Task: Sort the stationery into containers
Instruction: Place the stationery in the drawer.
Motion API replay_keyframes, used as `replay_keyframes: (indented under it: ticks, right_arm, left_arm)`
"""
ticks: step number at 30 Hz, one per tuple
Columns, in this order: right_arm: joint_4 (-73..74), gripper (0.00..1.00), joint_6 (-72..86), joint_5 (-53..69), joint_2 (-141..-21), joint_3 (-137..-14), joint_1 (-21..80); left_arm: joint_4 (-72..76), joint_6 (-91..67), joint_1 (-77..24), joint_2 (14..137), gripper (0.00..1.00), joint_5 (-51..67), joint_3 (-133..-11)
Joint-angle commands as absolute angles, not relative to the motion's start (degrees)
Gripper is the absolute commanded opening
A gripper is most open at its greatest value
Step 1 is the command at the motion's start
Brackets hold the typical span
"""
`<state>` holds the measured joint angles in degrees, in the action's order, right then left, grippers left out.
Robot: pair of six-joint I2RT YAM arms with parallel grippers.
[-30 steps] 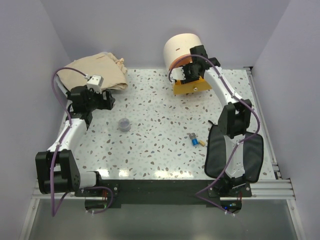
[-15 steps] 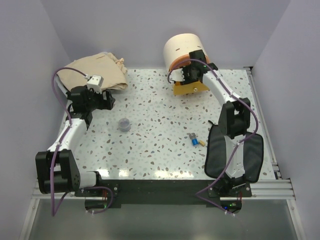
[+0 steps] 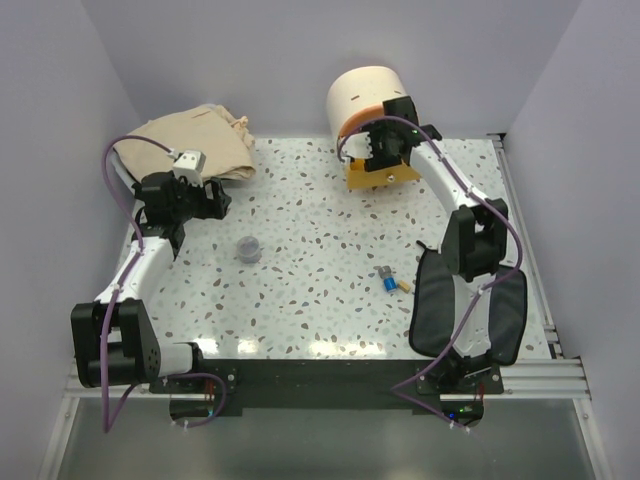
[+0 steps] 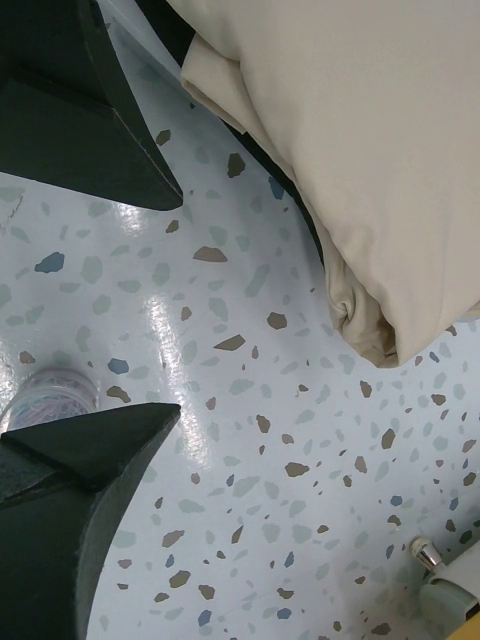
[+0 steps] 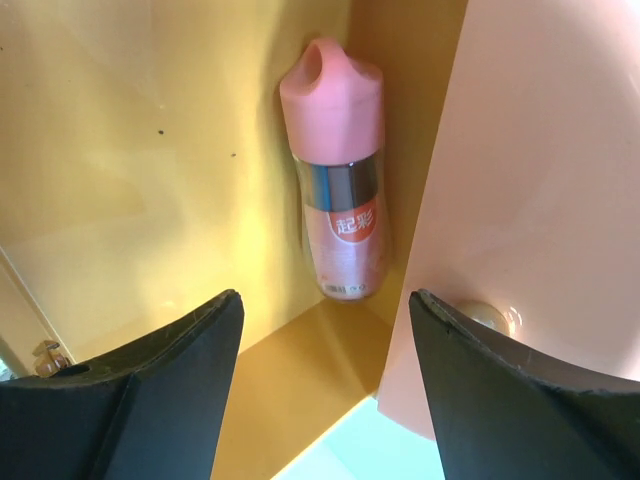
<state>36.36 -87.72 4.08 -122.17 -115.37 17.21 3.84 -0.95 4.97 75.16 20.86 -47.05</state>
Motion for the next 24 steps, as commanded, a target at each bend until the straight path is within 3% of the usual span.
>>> replay_keyframes:
  ticks: [1, 8, 17, 24]
  right_arm:
    - [31.6, 0.73, -85.0, 3.3, -117.6, -117.5, 16.9]
    - [31.3, 0.73, -78.6, 5.5, -111.7, -121.4, 16.7]
    - [23.4, 0.77, -67.9, 11.2, -99.0, -105.0, 17.4]
    - [40.2, 0.78, -57.0, 27.8, -96.9, -106.1, 20.3]
  left_arm:
    - [6.9, -1.8, 5.0, 73.7, 0.82, 21.7, -47.5]
    - [6.8, -1.4, 5.1, 73.6, 0.82, 21.4, -47.6]
    - [0.9, 4.3, 5.0, 75.0, 0.83, 24.4, -50.7]
    - [-15.6, 21.8, 4.9, 73.0, 0.84, 19.3, -54.8]
